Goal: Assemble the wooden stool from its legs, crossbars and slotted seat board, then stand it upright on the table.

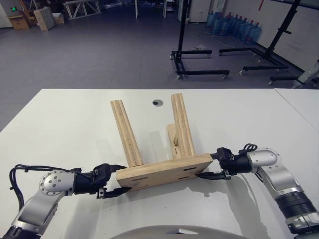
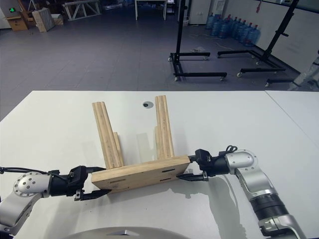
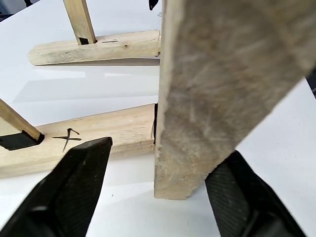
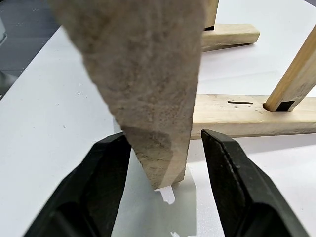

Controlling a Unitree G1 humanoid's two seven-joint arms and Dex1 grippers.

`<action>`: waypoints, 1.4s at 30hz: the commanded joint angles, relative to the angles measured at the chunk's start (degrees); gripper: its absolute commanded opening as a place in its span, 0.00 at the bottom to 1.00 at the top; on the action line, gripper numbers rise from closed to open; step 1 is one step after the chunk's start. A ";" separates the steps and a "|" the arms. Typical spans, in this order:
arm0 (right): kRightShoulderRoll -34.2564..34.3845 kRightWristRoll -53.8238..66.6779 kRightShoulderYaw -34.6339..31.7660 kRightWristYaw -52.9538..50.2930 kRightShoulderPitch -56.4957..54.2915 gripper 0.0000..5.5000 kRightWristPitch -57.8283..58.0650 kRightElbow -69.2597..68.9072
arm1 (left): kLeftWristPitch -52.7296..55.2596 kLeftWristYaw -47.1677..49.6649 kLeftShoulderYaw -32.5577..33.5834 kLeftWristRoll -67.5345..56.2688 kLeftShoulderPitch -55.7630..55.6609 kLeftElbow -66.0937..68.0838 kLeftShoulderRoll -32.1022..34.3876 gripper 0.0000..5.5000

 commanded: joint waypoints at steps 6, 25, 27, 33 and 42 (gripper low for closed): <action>2.11 1.75 0.16 4.19 -2.17 0.32 -4.41 3.33 | -0.33 -2.09 -1.18 -1.21 -2.77 2.31 -0.42 0.32; -20.98 45.80 -5.72 9.14 -12.81 0.25 68.32 -23.04 | 34.06 2.29 15.16 -50.44 6.02 -20.84 9.32 0.23; -23.16 51.60 -6.81 8.03 -14.66 0.25 77.40 -23.25 | 38.06 7.92 20.10 -62.24 6.79 -23.51 11.68 0.23; -28.46 68.48 -5.24 3.11 -18.76 0.25 96.71 -18.57 | 46.81 21.50 28.96 -90.99 7.75 -21.17 20.21 0.23; -46.05 94.96 6.72 -3.34 -9.92 0.25 93.06 -18.80 | 59.89 29.68 21.60 -96.87 0.18 -7.66 31.84 0.23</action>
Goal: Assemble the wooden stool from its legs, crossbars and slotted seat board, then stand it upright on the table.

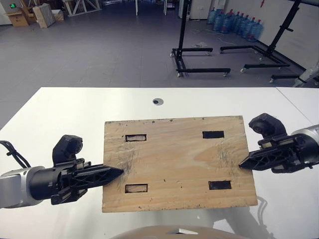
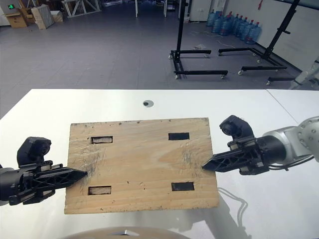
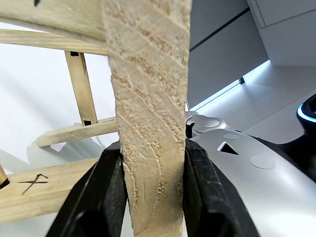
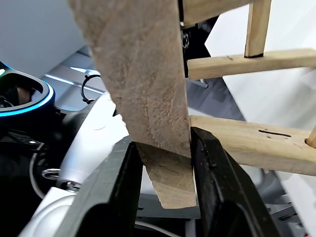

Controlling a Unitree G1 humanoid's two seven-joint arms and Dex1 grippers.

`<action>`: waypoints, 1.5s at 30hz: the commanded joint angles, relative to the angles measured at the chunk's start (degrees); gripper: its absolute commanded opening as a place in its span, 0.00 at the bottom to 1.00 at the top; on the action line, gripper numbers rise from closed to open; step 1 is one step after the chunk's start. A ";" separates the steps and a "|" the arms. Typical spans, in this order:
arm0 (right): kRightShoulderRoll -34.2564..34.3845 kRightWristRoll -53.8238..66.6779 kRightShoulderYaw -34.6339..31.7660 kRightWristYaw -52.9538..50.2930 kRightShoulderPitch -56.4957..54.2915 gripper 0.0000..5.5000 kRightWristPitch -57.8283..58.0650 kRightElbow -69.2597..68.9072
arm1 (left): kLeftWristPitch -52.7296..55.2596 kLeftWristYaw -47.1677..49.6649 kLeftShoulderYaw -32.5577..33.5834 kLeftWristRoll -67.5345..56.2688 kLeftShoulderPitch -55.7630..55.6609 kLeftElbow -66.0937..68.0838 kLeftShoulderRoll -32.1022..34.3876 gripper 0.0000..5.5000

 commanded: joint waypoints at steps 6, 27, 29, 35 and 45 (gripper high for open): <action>2.25 16.69 11.44 -3.68 3.84 0.26 -2.48 2.39 | 7.36 13.03 -15.58 0.68 -17.79 17.83 2.12 0.23; 19.03 16.42 8.81 -29.65 1.57 0.65 -4.61 16.41 | 3.96 27.33 -19.32 2.03 -18.89 20.80 -8.01 0.78; 19.63 16.22 7.76 -30.94 1.47 0.72 -4.58 17.61 | 3.49 27.10 -18.37 2.57 -18.91 20.85 -8.66 0.84; 23.42 15.59 2.62 -37.34 -4.39 0.87 -6.48 25.96 | 1.43 27.22 -15.99 5.50 -23.81 23.46 -12.63 0.94; 30.25 8.70 -8.45 -43.20 -7.79 0.87 -8.57 28.50 | -2.54 24.68 -10.58 16.79 -25.28 23.77 -19.70 0.94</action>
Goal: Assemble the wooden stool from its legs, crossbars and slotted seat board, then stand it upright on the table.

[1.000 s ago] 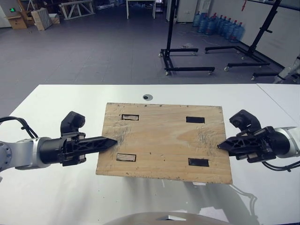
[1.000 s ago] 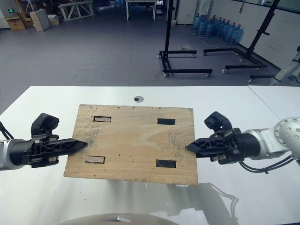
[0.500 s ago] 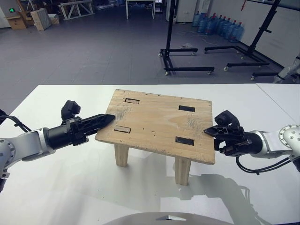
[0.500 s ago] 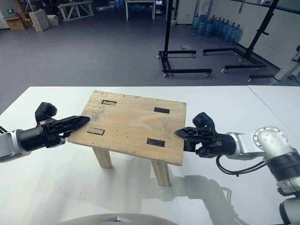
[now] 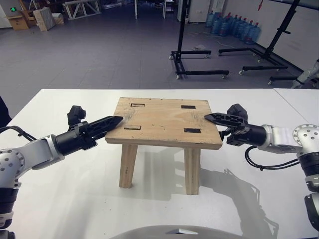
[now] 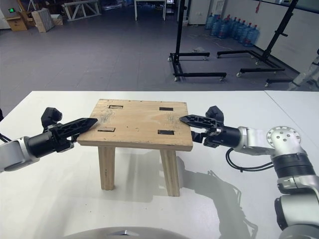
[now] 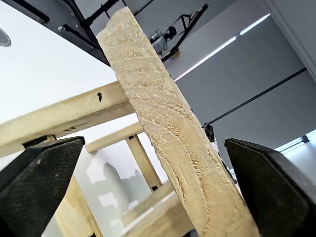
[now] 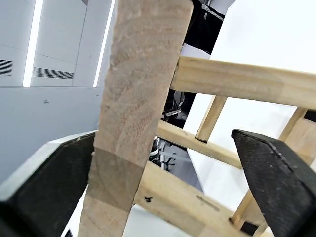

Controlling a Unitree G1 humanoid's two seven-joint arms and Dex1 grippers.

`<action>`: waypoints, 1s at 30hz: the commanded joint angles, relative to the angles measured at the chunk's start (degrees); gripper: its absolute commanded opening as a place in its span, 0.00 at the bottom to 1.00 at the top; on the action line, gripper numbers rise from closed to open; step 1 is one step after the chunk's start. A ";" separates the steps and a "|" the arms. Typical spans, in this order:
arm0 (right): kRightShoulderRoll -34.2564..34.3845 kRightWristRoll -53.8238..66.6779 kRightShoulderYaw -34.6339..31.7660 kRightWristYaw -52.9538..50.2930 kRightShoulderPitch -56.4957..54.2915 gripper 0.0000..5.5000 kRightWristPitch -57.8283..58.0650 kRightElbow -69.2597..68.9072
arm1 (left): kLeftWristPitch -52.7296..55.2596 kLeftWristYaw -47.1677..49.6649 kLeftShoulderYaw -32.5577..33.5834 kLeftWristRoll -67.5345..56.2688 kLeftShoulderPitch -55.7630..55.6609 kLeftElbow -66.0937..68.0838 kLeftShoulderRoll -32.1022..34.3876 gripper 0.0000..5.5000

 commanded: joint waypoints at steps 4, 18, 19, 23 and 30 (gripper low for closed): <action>1.79 -6.22 -12.75 -0.15 7.40 0.87 -4.90 -7.22 | -4.65 -3.31 3.89 14.34 2.14 -2.26 -4.41 0.94; 29.36 -43.56 -25.70 0.54 36.72 0.87 -50.18 -55.46 | -31.72 0.46 10.94 44.34 9.54 -30.51 -22.64 0.94; 32.50 -48.12 -23.66 0.48 37.55 0.87 -54.72 -57.40 | -32.95 -0.02 9.96 45.38 10.49 -32.43 -23.82 0.94; 38.44 -55.94 -19.47 -0.63 38.69 0.87 -63.69 -61.80 | -36.04 -2.62 7.98 48.15 11.91 -34.75 -25.65 0.94; 40.52 -59.72 -14.37 0.42 42.36 0.87 -68.64 -62.17 | -36.78 -9.20 6.70 50.09 15.65 -32.39 -24.89 0.94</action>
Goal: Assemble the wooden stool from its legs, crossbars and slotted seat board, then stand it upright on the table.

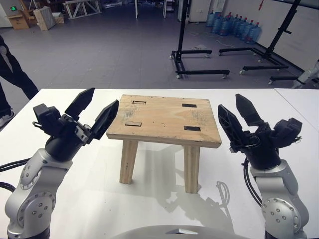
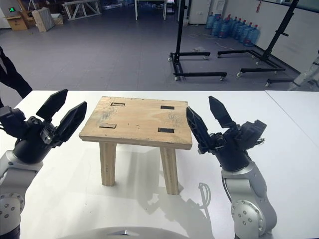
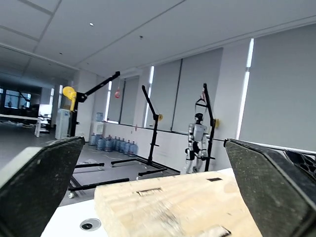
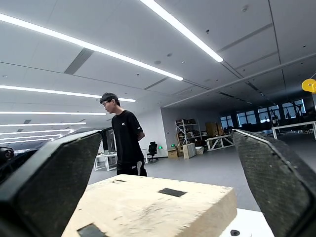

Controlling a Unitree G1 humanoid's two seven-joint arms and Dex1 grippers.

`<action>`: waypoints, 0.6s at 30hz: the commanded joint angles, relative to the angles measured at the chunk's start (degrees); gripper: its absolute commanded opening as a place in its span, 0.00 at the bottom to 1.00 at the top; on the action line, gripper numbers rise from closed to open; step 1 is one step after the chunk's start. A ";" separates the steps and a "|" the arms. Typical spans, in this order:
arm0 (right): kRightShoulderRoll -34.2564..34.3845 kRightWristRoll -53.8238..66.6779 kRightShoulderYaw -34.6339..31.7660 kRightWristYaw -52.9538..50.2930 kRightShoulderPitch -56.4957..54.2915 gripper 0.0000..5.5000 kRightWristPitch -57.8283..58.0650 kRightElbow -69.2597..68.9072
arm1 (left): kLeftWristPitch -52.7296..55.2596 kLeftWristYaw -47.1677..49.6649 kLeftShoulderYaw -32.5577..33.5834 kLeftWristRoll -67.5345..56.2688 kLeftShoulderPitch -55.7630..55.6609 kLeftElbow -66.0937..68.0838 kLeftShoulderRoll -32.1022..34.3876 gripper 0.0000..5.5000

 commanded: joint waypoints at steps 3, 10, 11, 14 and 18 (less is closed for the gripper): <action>1.42 -5.59 3.53 5.30 3.61 0.87 -6.81 4.77 | -2.21 -4.87 -3.22 6.23 2.18 3.83 -0.09 0.94; -0.38 -8.55 4.12 4.02 1.89 0.87 -8.74 5.52 | -6.72 -8.47 -6.63 13.18 3.36 7.93 -1.81 0.94; -0.45 -9.02 4.96 2.69 1.51 0.87 -8.11 4.35 | -7.03 -8.69 -6.92 13.52 3.31 8.34 -1.90 0.94; -0.32 -10.56 8.85 -2.19 0.47 0.87 -5.14 -0.31 | -7.68 -9.24 -7.25 13.94 3.10 9.51 -2.01 0.94; 0.11 -13.04 11.57 -5.46 0.10 0.87 -4.45 -1.61 | -7.73 -10.17 -7.91 14.41 1.70 11.04 -1.75 0.94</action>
